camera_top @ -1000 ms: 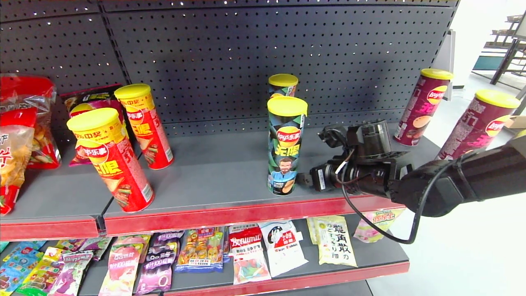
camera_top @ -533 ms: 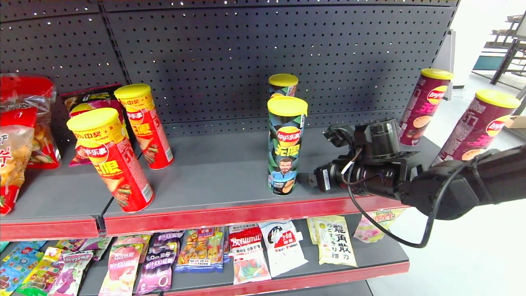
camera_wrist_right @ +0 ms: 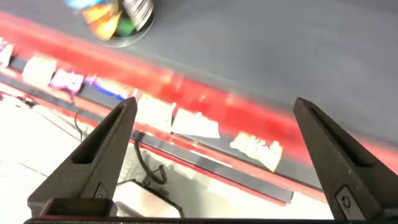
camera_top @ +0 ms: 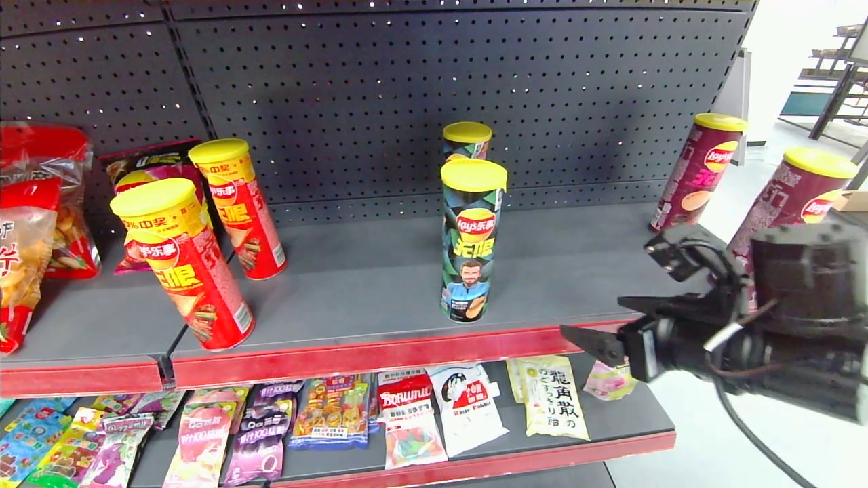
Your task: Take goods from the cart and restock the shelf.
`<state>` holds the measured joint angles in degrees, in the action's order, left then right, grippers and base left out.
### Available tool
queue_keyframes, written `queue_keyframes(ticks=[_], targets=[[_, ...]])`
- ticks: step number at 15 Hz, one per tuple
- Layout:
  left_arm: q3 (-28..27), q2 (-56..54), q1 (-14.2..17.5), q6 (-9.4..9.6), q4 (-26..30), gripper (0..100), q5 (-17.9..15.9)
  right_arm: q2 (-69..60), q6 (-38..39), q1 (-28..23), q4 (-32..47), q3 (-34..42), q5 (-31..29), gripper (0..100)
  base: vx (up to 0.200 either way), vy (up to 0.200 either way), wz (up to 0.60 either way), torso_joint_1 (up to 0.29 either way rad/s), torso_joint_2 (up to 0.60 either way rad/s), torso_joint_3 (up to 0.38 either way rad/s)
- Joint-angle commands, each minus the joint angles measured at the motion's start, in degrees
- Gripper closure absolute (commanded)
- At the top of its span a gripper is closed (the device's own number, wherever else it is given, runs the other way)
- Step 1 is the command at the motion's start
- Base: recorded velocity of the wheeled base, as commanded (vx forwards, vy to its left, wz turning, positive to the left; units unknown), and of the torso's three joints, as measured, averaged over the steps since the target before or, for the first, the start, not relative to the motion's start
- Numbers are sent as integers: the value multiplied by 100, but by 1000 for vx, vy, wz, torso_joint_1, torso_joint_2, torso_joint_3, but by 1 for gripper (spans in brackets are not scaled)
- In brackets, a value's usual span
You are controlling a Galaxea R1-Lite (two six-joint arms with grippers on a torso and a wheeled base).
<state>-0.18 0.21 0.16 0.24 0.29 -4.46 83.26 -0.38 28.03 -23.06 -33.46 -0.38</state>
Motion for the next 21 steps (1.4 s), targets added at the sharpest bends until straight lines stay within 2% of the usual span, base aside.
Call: queue_keyframes(ticks=[1, 3, 5, 7, 10, 11, 13, 15, 18, 20, 21], targets=[[1, 6, 2, 2, 6, 0, -2, -2130, -744, -1185, 30, 1307, 715, 0, 0, 0, 0, 0, 0, 0], [1, 6, 2, 2, 6, 0, -2, -3105, -859, -2003, 39, 1879, 1550, 0, 0, 0, 0, 0, 0, 0], [1, -3, 2, 2, 6, 0, -2, -4318, -876, -2592, 30, 2687, 1646, 0, 0, 0, 0, 0, 0, 0], [1, -3, 2, 2, -3, 0, -2, -5707, -859, -2785, 127, 3346, 1567, 0, 0, 0, 0, 0, 0, 0], [1, -3, 11, 2, 6, 0, -2, -8071, -516, -2776, 1972, 3294, 1400, 0, 0, 0, 0, 0, 0, 0], [1, 6, 2, 2, -3, 0, -2, -8326, -393, -2785, 2280, 3250, 1391, 0, 0, 0, 0, 0, 0, 0], [1, 6, 2, 2, -3, 0, -2, -8326, 117, -2794, 2148, 3276, 943, 0, 0, 0, 0, 0, 0, 0], [1, 6, 2, 2, 6, 0, -2, -8326, 337, -2794, 2122, 3285, 758, 0, 0, 0, 0, 0, 0, 0], [1, 6, 2, 2, 6, 0, -2, -8326, 337, -2794, 2113, 3338, -367, 0, 0, 0, 0, 0, 0, 0], [1, -3, 2, 2, -3, 0, -2, -8326, 231, -2776, 2315, 3338, -156, 0, 0, 0, 0, 0, 0, 0], [1, -3, 2, 2, 6, 0, -2, -8326, 11, -2776, 2333, 3338, 249, 0, 0, 0, 0, 0, 0, 0]])
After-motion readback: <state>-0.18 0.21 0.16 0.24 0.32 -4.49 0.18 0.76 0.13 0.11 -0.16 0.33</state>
